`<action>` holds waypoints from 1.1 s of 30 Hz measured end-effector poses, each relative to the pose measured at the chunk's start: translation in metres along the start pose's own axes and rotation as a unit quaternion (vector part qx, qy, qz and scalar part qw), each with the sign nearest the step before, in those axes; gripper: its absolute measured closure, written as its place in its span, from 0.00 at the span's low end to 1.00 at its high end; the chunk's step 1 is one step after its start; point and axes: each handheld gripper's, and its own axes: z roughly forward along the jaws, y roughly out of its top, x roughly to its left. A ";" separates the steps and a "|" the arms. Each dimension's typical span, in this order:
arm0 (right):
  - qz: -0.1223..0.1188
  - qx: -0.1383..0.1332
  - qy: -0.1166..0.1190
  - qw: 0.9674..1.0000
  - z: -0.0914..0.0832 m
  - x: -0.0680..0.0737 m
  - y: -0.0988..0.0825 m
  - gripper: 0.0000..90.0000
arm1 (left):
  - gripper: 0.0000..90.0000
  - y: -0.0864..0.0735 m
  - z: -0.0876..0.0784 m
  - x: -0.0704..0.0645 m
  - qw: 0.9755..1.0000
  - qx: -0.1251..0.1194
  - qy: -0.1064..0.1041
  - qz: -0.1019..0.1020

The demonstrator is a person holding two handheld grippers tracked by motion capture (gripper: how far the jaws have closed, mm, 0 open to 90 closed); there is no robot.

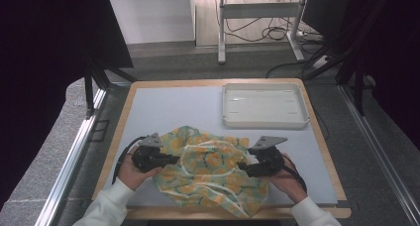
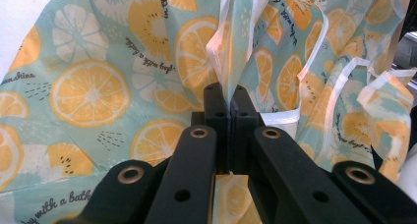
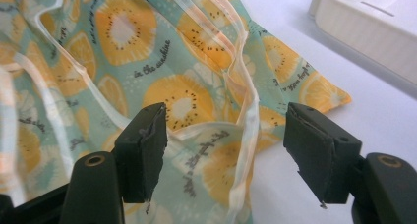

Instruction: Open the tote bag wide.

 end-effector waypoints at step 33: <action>-0.026 0.051 0.013 0.998 0.011 0.007 -0.004 0.98 | 1.00 -0.002 -0.002 0.002 1.000 -0.009 0.001 -0.005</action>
